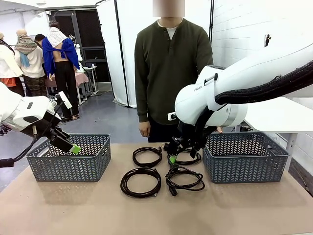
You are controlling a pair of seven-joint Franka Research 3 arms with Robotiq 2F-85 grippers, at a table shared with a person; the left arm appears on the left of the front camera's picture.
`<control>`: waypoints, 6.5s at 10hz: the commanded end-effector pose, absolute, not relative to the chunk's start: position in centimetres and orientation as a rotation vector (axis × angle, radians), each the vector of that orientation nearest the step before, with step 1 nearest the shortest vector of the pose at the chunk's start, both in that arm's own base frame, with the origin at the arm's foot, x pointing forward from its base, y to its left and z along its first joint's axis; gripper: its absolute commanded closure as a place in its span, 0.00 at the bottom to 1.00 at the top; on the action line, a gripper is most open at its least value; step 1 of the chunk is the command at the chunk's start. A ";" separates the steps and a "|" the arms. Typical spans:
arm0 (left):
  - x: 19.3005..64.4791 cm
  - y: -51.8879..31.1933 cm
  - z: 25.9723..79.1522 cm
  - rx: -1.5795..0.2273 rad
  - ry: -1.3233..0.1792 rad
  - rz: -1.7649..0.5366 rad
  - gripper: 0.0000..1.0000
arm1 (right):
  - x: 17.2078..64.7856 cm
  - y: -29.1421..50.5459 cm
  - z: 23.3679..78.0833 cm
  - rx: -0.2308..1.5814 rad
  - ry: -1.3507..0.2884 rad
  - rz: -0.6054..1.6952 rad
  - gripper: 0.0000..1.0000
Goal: Organize the cables according to human instructions.
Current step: Pick up a bundle of cables and place it in the basket indicated by the human.
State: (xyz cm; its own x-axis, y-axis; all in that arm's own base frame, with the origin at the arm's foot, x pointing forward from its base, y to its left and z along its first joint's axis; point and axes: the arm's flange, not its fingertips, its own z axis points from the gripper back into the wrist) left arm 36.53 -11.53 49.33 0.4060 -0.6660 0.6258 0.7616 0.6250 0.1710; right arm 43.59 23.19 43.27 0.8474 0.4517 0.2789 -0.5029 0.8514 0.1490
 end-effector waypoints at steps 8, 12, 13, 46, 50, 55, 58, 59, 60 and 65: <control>36.7 -11.5 49.2 -0.164 -0.722 -0.900 0.00 | 47.0 27.0 38.7 0.127 -0.178 0.079 0.00; 36.7 -11.5 49.2 -0.164 -0.722 -0.900 0.00 | 48.7 27.6 35.7 0.157 -0.160 -0.025 0.00; 36.7 -11.5 49.2 -0.164 -0.722 -0.900 0.00 | 49.1 27.5 35.0 0.140 -0.155 -0.040 0.00; 36.7 -11.5 49.2 -0.164 -0.722 -0.900 0.00 | 52.2 29.7 29.7 0.036 -0.035 -0.092 0.00; 36.7 -11.5 49.2 -0.164 -0.722 -0.900 0.00 | 52.6 30.3 30.0 0.052 -0.010 -0.095 0.30; 36.7 -11.5 49.2 -0.164 -0.722 -0.900 0.00 | 52.2 30.9 30.8 0.056 0.004 -0.080 0.97; 36.7 -11.5 49.2 -0.164 -0.722 -0.900 0.00 | 51.6 31.5 31.3 0.054 0.011 -0.063 1.00; 36.7 -11.5 49.2 -0.164 -0.722 -0.900 0.00 | 51.3 31.6 31.8 0.045 0.001 -0.060 1.00; 36.7 -11.5 49.2 -0.164 -0.722 -0.900 0.00 | 51.2 31.6 32.3 0.034 -0.007 -0.064 1.00; 36.7 -11.5 49.2 -0.164 -0.722 -0.900 0.00 | 49.3 33.5 39.6 -0.003 -0.044 0.161 1.00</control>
